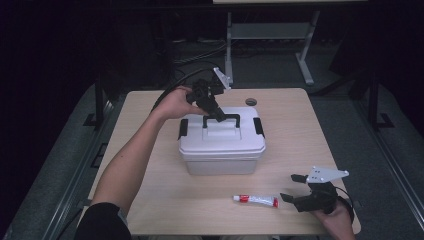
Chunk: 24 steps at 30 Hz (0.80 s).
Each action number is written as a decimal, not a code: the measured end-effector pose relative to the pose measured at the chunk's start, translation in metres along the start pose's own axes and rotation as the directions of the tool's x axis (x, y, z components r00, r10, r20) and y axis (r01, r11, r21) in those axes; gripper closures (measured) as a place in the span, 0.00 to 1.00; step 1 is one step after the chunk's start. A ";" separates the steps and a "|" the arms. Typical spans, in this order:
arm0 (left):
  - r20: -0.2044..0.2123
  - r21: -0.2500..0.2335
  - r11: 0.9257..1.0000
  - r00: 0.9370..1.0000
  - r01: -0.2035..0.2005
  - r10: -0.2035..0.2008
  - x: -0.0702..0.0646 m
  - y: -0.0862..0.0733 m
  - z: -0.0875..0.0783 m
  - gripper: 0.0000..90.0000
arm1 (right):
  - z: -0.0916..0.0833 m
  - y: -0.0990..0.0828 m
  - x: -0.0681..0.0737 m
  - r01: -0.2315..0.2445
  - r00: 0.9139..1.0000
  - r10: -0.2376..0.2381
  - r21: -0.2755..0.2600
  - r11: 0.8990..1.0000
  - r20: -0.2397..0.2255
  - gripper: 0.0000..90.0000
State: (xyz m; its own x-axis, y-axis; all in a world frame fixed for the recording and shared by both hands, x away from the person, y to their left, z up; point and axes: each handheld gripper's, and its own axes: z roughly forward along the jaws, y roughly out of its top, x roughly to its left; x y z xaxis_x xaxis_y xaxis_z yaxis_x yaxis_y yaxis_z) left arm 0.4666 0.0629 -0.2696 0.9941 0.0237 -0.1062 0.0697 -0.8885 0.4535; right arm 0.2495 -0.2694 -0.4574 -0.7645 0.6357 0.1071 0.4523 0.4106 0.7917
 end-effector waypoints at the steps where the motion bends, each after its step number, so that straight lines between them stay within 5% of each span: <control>1: -0.001 0.003 1.000 1.000 -0.002 0.002 0.000 0.000 -0.001 0.94 | 0.000 0.000 0.000 0.003 1.000 -0.003 0.002 1.000 0.001 0.22; 24: -0.037 -0.057 0.998 0.999 -0.017 0.015 -0.015 -0.003 -0.033 0.94 | 0.001 0.000 -0.001 0.003 1.000 -0.003 0.000 1.000 -0.005 0.22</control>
State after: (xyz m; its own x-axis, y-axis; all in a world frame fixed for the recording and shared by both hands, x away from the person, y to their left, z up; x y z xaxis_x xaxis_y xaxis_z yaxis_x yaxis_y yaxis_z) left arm 0.4546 0.0802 -0.2400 0.9974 0.0278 -0.0666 0.0578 -0.8610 0.5053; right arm 0.2502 -0.2693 -0.4576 -0.7681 0.6311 0.1084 0.4506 0.4125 0.7917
